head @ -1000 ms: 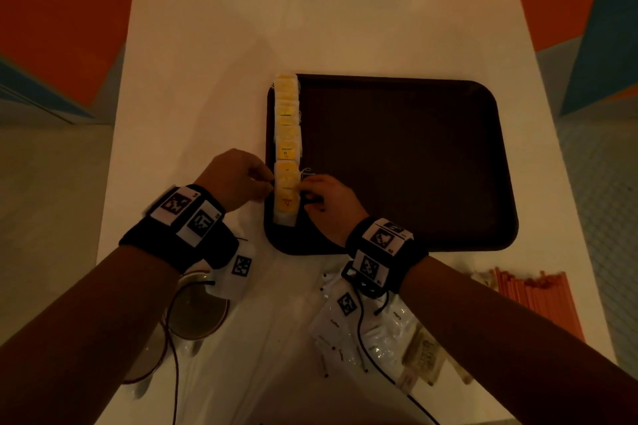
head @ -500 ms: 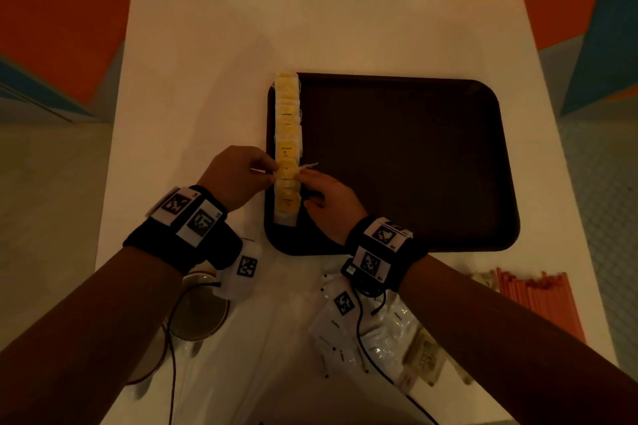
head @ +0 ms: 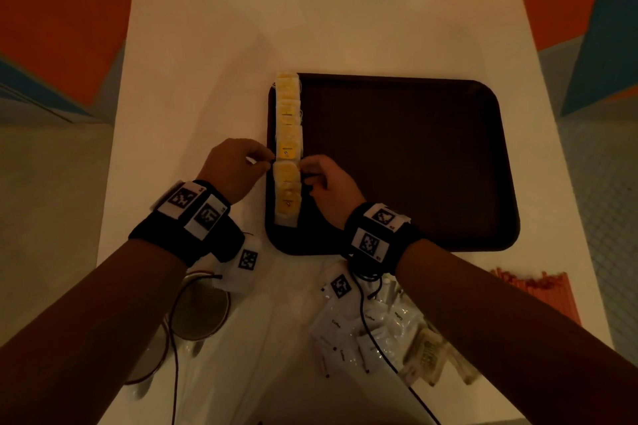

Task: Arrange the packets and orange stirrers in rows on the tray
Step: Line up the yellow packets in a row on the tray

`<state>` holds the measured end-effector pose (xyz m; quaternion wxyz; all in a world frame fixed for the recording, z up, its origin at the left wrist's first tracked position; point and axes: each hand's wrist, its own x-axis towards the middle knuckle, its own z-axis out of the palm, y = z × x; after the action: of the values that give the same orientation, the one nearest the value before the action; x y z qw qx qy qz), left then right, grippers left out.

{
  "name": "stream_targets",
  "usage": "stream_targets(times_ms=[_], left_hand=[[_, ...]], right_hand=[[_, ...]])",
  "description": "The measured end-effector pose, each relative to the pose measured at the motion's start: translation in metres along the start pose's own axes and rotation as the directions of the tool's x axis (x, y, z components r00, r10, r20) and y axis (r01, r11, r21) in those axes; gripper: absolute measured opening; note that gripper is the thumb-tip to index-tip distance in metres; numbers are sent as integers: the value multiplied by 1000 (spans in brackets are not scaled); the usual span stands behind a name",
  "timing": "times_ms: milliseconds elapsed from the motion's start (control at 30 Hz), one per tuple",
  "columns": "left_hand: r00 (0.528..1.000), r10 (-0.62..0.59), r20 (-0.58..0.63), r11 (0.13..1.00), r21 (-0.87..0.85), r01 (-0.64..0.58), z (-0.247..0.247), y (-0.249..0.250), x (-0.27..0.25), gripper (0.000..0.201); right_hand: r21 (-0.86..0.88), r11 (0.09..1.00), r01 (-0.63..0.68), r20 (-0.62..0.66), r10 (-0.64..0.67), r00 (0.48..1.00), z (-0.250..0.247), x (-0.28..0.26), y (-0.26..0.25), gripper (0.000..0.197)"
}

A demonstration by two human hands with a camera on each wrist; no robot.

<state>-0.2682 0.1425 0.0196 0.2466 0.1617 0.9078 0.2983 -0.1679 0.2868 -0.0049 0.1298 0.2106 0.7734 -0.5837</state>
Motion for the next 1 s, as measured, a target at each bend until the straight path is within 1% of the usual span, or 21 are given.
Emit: stream_targets(times_ms=[67, 133, 167, 267, 367, 400, 433, 533, 633, 667, 733, 800, 867, 933, 1000], left_hand=[[999, 40, 17, 991, 126, -41, 1, 0, 6, 20], [996, 57, 67, 979, 192, -69, 1, 1, 12, 19], [995, 55, 80, 976, 207, -71, 1, 1, 14, 17], [994, 44, 100, 972, 227, -66, 1, 4, 16, 19], [988, 44, 145, 964, 255, -81, -1, 8, 16, 22], [987, 41, 155, 963, 256, -81, -1, 9, 16, 22], [986, 38, 160, 964, 254, -78, -1, 9, 16, 22], [988, 30, 148, 972, 226, -64, -1, 12, 18, 23], [993, 20, 118, 981, 192, -42, -2, 15, 24, 23], [993, 16, 115, 982, 185, -37, -1, 16, 27, 22], [992, 4, 124, 983, 181, -26, 0, 17, 31, 21], [991, -19, 135, 984, 178, -6, 1, 17, 33, 21], [993, -34, 117, 985, 171, 13, 2, 17, 33, 20], [997, -30, 69, 987, 162, 18, 0, 14, 31, 18], [998, -33, 46, 989, 146, 26, -4, 10, 27, 16]], right_hand=[[-17, 1000, 20, -3, -20, 1000, 1, 0, -2, 38], [-82, 996, 38, -33, -41, 999, 1, -1, -2, 32], [-84, 996, 43, -34, -46, 998, 1, -2, -1, 32], [-4, 999, 48, -5, -48, 999, 1, -6, 0, 41], [63, 998, 7, -5, -7, 1000, 0, -3, 3, 43], [74, 997, -7, -3, 7, 1000, 0, -3, 3, 43], [67, 998, 5, -8, -5, 1000, 1, -3, 4, 43], [-1, 996, 87, -13, -87, 996, 4, -4, 7, 44], [-105, 989, 108, -38, -112, 993, 4, -4, 8, 42], [-113, 987, 116, -46, -122, 991, 4, -4, 7, 42], [-158, 979, 130, -40, -138, 990, 4, -4, 6, 43], [-237, 964, 119, -5, -123, 992, 5, -4, 7, 46], [-257, 961, 107, 19, -106, 994, 5, -4, 8, 47], [-251, 961, 117, 20, -115, 993, 4, -7, 6, 46], [-241, 962, 130, 28, -127, 991, 2, -10, 4, 45]])
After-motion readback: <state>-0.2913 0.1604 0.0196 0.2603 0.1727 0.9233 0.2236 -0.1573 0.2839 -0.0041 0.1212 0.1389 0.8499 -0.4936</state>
